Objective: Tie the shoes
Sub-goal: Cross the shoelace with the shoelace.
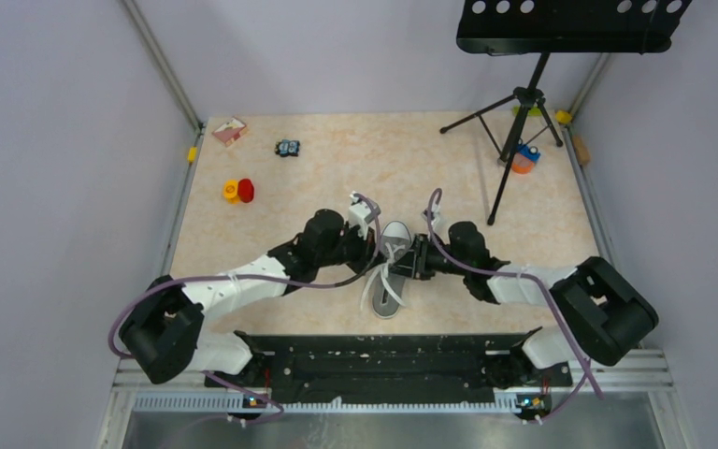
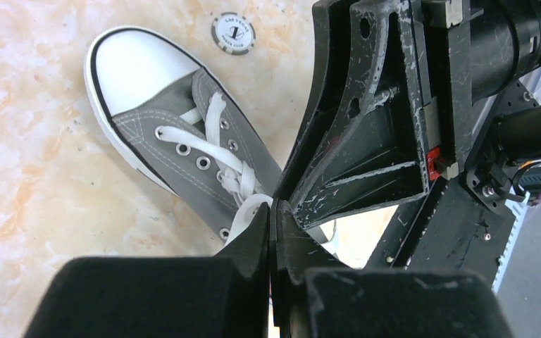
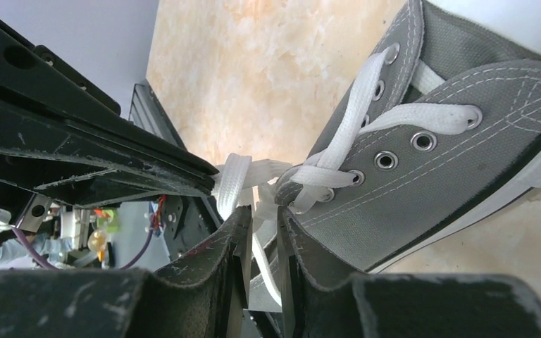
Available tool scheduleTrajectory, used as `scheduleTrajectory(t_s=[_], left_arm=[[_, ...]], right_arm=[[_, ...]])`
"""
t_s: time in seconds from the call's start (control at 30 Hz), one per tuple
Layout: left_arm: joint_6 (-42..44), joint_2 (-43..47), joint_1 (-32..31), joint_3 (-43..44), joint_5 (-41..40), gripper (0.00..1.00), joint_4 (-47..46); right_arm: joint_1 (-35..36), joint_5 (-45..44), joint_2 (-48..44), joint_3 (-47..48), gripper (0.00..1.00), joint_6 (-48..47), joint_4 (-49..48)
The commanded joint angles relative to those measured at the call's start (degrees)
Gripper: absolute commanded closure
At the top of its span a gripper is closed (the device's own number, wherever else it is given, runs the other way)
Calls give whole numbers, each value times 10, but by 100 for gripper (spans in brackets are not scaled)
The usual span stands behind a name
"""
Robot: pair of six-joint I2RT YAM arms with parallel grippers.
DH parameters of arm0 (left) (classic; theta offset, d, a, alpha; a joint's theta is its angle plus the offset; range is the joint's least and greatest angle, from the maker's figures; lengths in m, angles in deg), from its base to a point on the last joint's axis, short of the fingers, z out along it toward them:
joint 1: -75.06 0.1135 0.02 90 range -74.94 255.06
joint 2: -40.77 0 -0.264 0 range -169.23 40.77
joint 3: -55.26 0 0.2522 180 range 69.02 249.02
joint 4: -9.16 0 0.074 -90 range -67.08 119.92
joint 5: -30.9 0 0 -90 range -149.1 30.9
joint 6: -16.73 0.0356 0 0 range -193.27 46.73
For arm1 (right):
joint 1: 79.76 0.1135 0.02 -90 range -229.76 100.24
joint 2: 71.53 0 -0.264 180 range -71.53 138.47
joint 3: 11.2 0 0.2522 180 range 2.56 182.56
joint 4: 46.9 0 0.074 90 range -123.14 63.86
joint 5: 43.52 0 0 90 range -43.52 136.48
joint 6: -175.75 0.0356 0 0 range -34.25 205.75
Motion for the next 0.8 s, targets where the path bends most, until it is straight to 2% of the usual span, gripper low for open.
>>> scheduleTrajectory(t_s=[0.0,0.23,0.37,0.5,0.77], left_arm=[[-6,2,4,32,-3,100,-4],[-9,-9,6,43,9,100,4],[-14,-14,6,45,14,100,3],[-12,-12,6,45,15,100,4],[-10,-10,7,45,16,100,9]], right_arm=[[-1,-29,-43,-6,78,-12,9],[-3,-48,-92,-11,68,-21,48],[-4,-52,-105,-17,66,-9,37],[-4,-64,-92,-17,66,-5,33],[-4,-143,-91,-34,72,41,31]])
